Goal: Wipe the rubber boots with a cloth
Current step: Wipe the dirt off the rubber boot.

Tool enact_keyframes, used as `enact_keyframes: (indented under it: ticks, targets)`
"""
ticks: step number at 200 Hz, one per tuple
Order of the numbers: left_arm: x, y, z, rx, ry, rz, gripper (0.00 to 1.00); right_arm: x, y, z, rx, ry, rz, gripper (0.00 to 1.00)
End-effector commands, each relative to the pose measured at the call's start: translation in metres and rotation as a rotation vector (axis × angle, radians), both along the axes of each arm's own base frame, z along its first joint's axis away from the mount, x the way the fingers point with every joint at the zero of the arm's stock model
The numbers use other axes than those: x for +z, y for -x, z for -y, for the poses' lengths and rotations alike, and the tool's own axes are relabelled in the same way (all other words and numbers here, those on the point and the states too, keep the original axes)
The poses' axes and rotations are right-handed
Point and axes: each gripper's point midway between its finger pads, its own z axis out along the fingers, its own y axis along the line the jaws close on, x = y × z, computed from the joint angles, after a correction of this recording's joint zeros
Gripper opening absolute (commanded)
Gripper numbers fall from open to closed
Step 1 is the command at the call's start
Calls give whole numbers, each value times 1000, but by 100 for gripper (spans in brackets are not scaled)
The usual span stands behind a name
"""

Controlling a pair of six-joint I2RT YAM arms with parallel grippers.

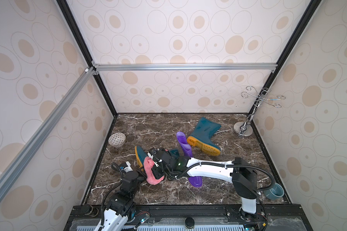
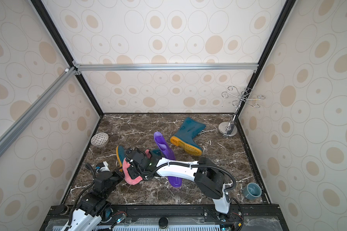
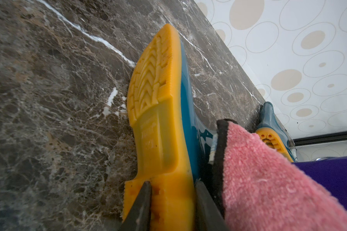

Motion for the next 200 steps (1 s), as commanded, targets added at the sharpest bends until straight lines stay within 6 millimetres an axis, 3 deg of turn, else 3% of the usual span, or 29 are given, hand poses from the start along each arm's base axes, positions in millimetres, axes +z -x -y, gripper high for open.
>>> enact_keyframes:
  ticks: [1, 21, 40, 88, 121, 142, 165, 200]
  targets:
    - [-53, 21, -13, 33, -61, -149, 0, -10, -19, 23, -104, 85, 84, 0]
    - [-53, 21, -13, 32, -60, -149, 0, -47, -35, 54, -170, 204, 55, 0]
    - [-53, 21, -13, 32, -60, -149, 0, -65, -48, 83, -234, 255, 32, 0]
    - [-53, 21, -13, 33, -61, -149, 0, -51, -63, 136, -320, 474, 172, 0]
    - [-51, 20, -13, 33, -58, -142, 0, -52, -58, 141, -307, 480, 159, 0]
    - [-52, 21, -13, 32, -58, -143, 0, -60, -54, 133, -284, 456, 134, 0]
    - [-52, 21, -13, 34, -58, -143, 0, -71, -36, 94, -182, 377, 58, 0]
    - [-52, 21, -13, 35, -59, -143, 0, -31, 1, 16, 8, 209, 86, 0]
